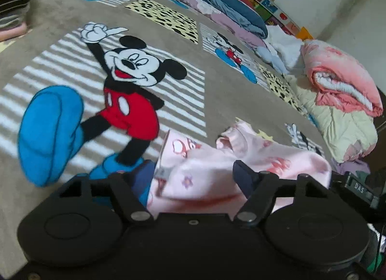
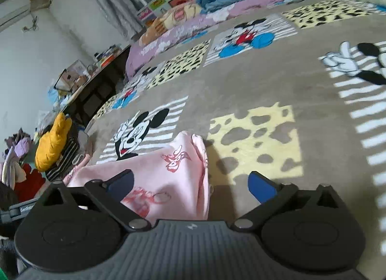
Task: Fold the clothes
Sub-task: 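Lower both grippers onto the pink shirt and close on its edges, then lift the pink shirt with both grippers and shake it out in the air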
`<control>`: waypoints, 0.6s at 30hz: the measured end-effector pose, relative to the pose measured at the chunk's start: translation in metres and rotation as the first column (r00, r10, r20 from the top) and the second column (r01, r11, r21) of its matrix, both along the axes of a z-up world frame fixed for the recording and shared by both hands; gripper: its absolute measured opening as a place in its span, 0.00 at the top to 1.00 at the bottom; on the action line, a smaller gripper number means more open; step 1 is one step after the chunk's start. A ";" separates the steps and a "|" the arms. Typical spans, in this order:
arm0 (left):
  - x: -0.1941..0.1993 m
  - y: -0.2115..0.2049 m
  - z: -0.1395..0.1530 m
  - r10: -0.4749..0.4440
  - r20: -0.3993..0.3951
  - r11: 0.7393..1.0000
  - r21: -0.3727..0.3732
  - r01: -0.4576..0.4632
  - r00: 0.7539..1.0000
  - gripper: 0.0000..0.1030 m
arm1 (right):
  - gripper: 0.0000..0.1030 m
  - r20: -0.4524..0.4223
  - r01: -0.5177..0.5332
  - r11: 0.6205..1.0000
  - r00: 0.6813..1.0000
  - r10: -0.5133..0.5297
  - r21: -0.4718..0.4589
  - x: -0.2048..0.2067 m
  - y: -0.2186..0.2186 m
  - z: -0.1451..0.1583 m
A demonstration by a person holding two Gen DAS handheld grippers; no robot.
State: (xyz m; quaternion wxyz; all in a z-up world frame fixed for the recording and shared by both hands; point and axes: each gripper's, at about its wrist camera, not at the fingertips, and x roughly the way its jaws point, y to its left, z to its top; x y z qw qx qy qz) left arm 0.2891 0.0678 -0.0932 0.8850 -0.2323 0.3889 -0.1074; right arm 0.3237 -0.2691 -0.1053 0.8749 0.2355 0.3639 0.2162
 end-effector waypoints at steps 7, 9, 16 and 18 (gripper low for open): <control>0.007 -0.003 -0.018 -0.066 -0.028 0.997 -0.052 0.065 0.997 0.75 | 0.52 0.003 -0.083 0.994 0.997 0.083 0.065 0.005 0.012 -0.016; 0.000 -0.007 -0.016 -0.094 -0.015 0.994 -0.052 0.093 0.995 0.85 | 0.57 0.032 -0.100 0.993 0.995 0.098 0.069 -0.003 0.014 -0.014; -0.026 -0.021 -0.002 -0.178 0.051 0.983 -0.028 0.180 0.983 0.93 | 0.62 0.080 -0.125 0.987 0.990 0.117 0.104 -0.037 0.011 -0.007; -0.039 -0.025 0.004 -0.205 0.072 0.978 -0.022 0.207 0.976 0.93 | 0.63 0.091 -0.128 0.985 0.989 0.119 0.113 -0.049 0.010 -0.004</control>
